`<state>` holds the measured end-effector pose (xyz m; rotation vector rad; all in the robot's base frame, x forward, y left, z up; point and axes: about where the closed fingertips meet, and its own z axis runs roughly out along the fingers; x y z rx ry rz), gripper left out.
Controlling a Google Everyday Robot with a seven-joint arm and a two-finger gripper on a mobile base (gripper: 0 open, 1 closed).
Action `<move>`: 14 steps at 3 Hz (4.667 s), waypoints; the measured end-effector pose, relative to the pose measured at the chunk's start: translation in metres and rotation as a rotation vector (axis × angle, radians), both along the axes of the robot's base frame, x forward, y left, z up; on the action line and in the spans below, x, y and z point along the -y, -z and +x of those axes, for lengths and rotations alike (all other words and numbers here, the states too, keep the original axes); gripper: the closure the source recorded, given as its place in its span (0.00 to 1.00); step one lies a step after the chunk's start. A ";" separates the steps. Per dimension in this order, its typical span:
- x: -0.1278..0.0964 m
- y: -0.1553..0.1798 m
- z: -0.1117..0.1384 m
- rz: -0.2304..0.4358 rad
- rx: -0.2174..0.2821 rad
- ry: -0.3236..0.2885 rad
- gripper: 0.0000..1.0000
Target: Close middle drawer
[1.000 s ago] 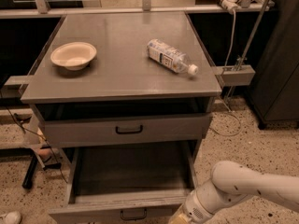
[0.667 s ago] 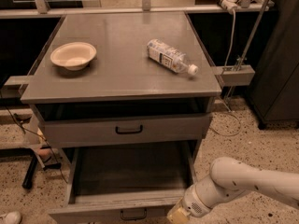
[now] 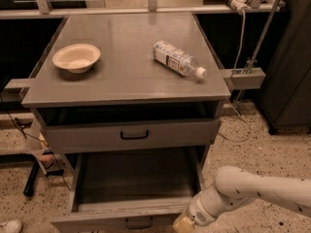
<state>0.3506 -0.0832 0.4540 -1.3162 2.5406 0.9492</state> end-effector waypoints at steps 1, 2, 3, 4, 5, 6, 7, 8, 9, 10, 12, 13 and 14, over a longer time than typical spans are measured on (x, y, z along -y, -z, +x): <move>0.000 0.006 0.007 -0.002 0.004 0.011 1.00; 0.001 0.009 0.012 -0.003 0.007 0.021 1.00; 0.001 0.009 0.012 -0.003 0.007 0.021 0.80; 0.001 0.009 0.012 -0.003 0.007 0.021 0.57; 0.001 0.009 0.012 -0.003 0.007 0.021 0.34; 0.001 0.009 0.012 -0.003 0.007 0.021 0.10; 0.001 0.009 0.012 -0.003 0.007 0.021 0.00; 0.000 0.009 0.012 -0.003 0.007 0.021 0.00; 0.000 0.009 0.012 -0.003 0.007 0.021 0.20; 0.000 0.009 0.012 -0.003 0.007 0.020 0.43; 0.000 0.009 0.012 -0.003 0.007 0.020 0.88; -0.001 0.015 0.034 -0.009 0.033 0.023 1.00; -0.003 0.023 0.072 -0.023 0.084 0.029 1.00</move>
Offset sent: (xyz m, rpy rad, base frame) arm 0.0217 -0.0028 -0.0120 -0.0070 -0.0163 -0.0393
